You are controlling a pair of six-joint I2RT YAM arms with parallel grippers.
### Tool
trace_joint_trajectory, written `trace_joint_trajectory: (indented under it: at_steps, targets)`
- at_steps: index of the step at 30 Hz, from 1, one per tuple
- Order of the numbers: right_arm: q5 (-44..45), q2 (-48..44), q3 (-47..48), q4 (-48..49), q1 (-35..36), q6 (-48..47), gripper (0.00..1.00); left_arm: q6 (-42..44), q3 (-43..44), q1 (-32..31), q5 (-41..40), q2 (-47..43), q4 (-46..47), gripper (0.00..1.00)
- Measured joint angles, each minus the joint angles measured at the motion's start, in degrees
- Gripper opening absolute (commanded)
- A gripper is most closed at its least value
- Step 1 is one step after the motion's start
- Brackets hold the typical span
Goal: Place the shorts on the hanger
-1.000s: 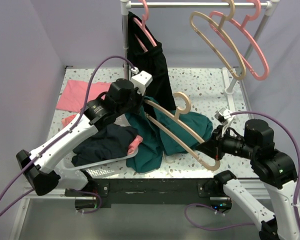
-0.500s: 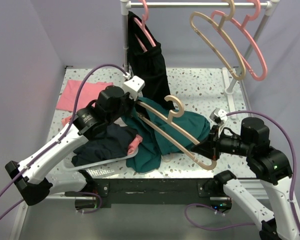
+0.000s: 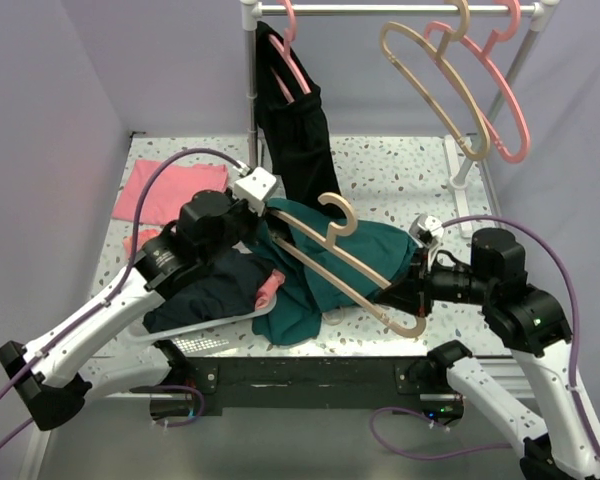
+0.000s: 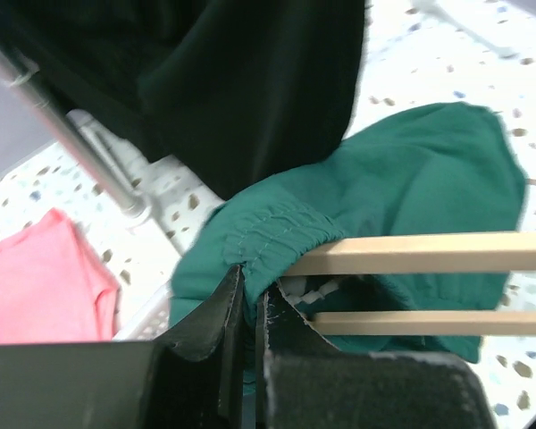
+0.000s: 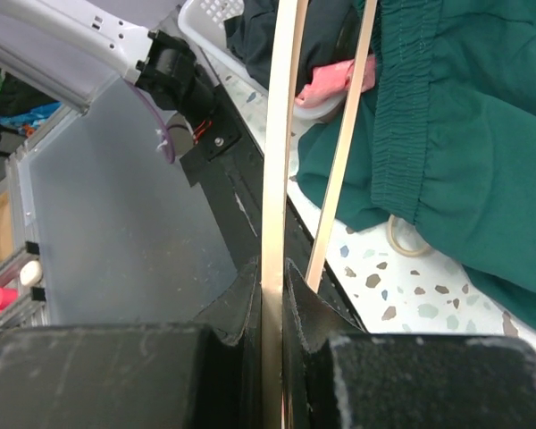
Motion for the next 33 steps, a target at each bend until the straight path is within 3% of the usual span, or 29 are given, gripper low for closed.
trace_joint_trajectory:
  at_steps: [7, 9, 15, 26, 33]
  targets:
    - [-3.1, 3.28, -5.7, 9.84, 0.92, 2.62, 0.0, 0.39, -4.07, 0.22, 6.95, -4.76, 2.54, 0.16]
    - [-3.76, 4.2, -6.56, 12.09, 1.16, 3.67, 0.0, 0.37, -4.33, 0.37, 6.97, -4.63, 2.54, 0.29]
    - [-3.93, 5.42, -12.04, 20.35, 2.05, 6.01, 0.0, 0.35, -6.29, 0.44, 7.21, -5.11, 2.43, 0.48]
    - [-3.32, 8.04, -15.93, 29.2, 5.25, 7.93, 0.0, 0.7, -6.23, 0.61, 14.6, -8.7, -1.27, 0.73]
    - [-0.81, 9.9, -15.93, 31.67, 8.35, 7.61, 0.0, -2.27, -2.03, -0.31, 23.93, -7.96, 5.53, 0.78]
